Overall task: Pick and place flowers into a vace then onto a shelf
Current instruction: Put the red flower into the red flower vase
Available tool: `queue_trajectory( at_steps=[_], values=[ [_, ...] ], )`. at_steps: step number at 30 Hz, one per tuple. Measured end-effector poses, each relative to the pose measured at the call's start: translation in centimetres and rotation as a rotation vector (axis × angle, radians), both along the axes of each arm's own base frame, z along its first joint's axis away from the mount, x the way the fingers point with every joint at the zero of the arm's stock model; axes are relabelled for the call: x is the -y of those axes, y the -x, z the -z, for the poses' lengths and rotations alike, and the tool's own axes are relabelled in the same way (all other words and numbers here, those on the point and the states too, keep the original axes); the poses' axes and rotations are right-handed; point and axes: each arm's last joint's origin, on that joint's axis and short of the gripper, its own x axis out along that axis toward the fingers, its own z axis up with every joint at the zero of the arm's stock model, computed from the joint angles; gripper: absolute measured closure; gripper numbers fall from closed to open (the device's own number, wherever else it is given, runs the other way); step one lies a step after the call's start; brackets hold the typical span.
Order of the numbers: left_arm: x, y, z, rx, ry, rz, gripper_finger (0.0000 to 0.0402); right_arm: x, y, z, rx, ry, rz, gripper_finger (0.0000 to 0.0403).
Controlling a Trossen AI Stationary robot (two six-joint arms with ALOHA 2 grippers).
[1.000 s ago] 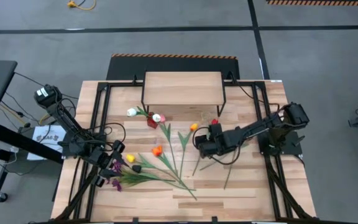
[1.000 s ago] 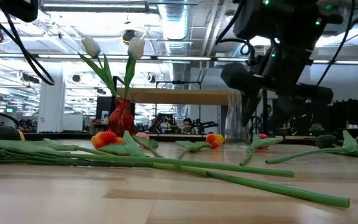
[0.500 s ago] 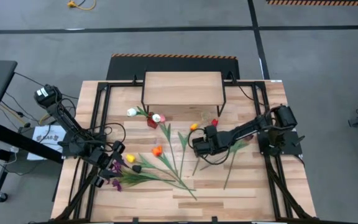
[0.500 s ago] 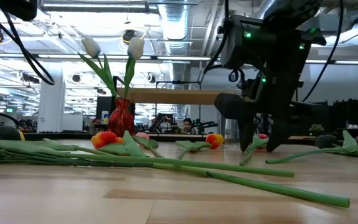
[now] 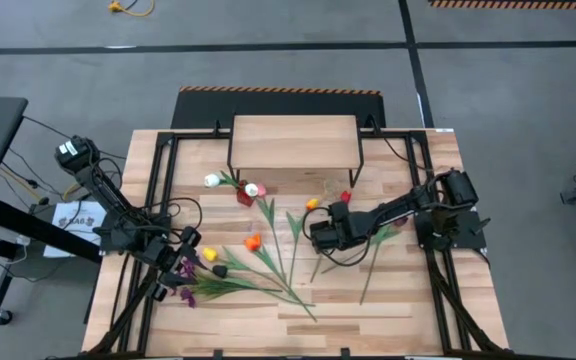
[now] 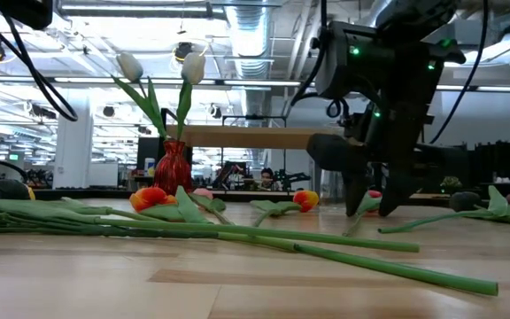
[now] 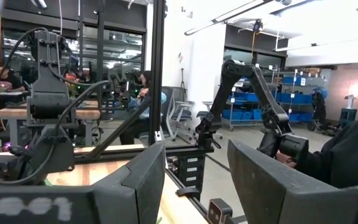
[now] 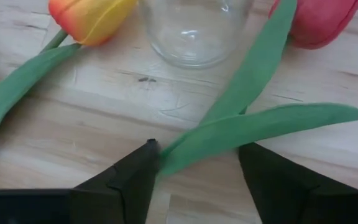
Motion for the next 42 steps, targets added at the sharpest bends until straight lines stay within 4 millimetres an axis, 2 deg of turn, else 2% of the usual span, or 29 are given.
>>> queue_trajectory(
  at_steps=[11,20,42],
  values=[
    [0.0,0.0,0.0,0.000,0.000,0.002,0.0237,-0.7,0.4,0.0,-0.029,0.015,-0.034,0.0320],
    [0.0,0.0,0.0,0.000,-0.001,0.002,0.0237,-1.5,0.6,0.0,-0.034,0.017,-0.062,0.0393],
    [0.0,0.0,0.0,-0.001,0.001,0.001,0.0237,-2.0,0.9,0.0,-0.049,0.025,-0.060,0.0395]
  ],
)
